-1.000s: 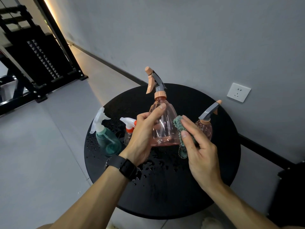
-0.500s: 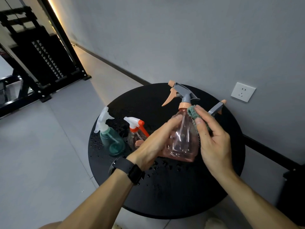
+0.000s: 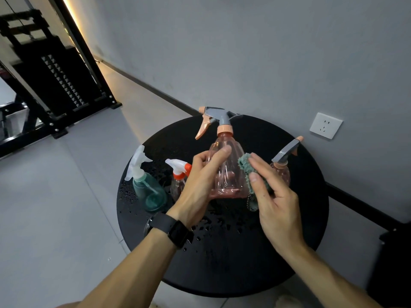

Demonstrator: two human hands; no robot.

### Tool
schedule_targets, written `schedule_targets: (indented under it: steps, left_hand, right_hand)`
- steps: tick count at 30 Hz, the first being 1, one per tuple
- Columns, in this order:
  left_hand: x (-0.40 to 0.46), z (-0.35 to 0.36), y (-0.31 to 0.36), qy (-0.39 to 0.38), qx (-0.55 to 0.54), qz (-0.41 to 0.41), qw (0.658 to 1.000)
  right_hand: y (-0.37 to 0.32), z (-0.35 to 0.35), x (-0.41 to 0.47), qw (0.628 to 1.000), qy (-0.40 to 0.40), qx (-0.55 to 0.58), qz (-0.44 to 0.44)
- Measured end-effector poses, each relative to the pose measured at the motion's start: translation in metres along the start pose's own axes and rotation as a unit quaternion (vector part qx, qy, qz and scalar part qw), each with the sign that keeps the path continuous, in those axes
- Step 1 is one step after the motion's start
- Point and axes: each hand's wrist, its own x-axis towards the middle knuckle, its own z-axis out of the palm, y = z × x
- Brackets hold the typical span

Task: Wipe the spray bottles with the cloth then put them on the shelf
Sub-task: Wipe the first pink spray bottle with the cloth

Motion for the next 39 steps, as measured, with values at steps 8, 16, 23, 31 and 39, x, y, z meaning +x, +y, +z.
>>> schedule_targets:
  steps: [8, 16, 23, 31, 39]
  left_hand:
    - [0.004, 0.004, 0.007, 0.030, -0.066, 0.018, 0.997]
    - [-0.002, 0.001, 0.001, -0.014, 0.037, 0.013, 0.999]
    - [-0.005, 0.002, -0.007, -0.073, 0.140, -0.031, 0.987]
    - [-0.005, -0.001, -0.008, -0.070, 0.123, -0.019, 0.990]
    - [-0.003, 0.000, 0.008, -0.065, -0.016, 0.022, 0.998]
  right_hand:
    - [0.001, 0.006, -0.014, 0.999, 0.018, -0.002, -0.035]
    - [0.002, 0.000, -0.002, 0.999, 0.037, -0.007, -0.028]
    - [0.001, -0.007, 0.012, 0.999, 0.050, -0.016, -0.009]
    - [0.001, -0.007, 0.015, 0.999, 0.035, -0.025, -0.017]
    - [0.003, 0.004, -0.005, 0.997, 0.009, -0.037, -0.071]
